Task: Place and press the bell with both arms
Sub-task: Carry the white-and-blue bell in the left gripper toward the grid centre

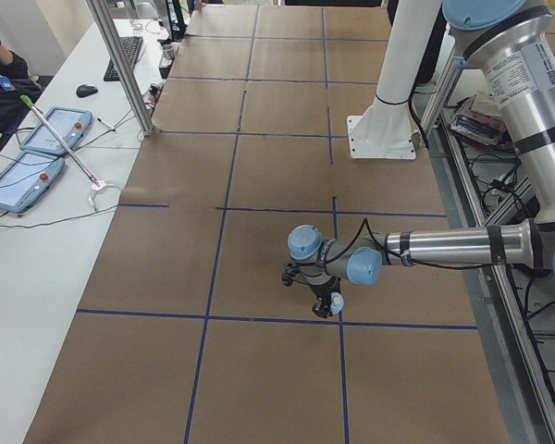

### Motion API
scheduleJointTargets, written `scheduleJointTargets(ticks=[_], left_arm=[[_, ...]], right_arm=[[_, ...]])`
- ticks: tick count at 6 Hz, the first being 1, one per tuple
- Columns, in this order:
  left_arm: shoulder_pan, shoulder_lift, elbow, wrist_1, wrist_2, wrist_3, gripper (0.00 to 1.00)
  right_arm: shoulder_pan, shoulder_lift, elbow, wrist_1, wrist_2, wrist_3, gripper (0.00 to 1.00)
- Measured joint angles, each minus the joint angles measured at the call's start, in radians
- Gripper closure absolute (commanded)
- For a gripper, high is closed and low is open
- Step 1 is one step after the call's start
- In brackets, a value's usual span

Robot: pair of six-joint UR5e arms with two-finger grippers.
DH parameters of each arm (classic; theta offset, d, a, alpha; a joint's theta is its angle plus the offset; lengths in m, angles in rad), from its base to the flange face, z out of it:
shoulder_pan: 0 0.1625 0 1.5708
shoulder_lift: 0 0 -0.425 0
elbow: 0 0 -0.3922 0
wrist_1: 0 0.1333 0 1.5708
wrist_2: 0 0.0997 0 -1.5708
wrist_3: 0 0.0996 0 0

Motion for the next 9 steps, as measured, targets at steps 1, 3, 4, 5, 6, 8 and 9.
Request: scheduleJointTargets(ticks=[1, 3, 4, 5, 6, 8, 9], left_arm=[[-0.011, -0.068, 0.0, 0.0, 0.001, -0.078, 0.96], [-0.012, -0.26, 0.002, 0.062, 0.003, -0.238, 0.96], [-0.007, -0.376, 0.003, 0.139, 0.018, -0.295, 0.96], [0.016, -0.484, 0.006, 0.2, 0.039, -0.375, 0.96], [0.068, -0.583, 0.014, 0.235, 0.048, -0.479, 0.96], [0.214, -0.815, 0.092, 0.283, 0.061, -0.742, 0.96], [0.268, -0.949, 0.187, 0.289, 0.091, -0.855, 0.96]], right_arm=[[0.0, -0.02, -0.004, 0.067, 0.003, 0.005, 0.0], [0.0, -0.037, -0.007, 0.111, 0.023, 0.017, 0.0], [-0.001, -0.037, -0.01, 0.113, 0.025, 0.019, 0.0], [-0.002, -0.036, -0.018, 0.115, 0.025, 0.02, 0.0], [-0.003, -0.035, -0.029, 0.117, 0.025, 0.02, 0.0], [-0.004, -0.032, -0.037, 0.117, 0.025, 0.02, 0.0], [-0.005, -0.032, -0.037, 0.117, 0.026, 0.02, 0.0]])
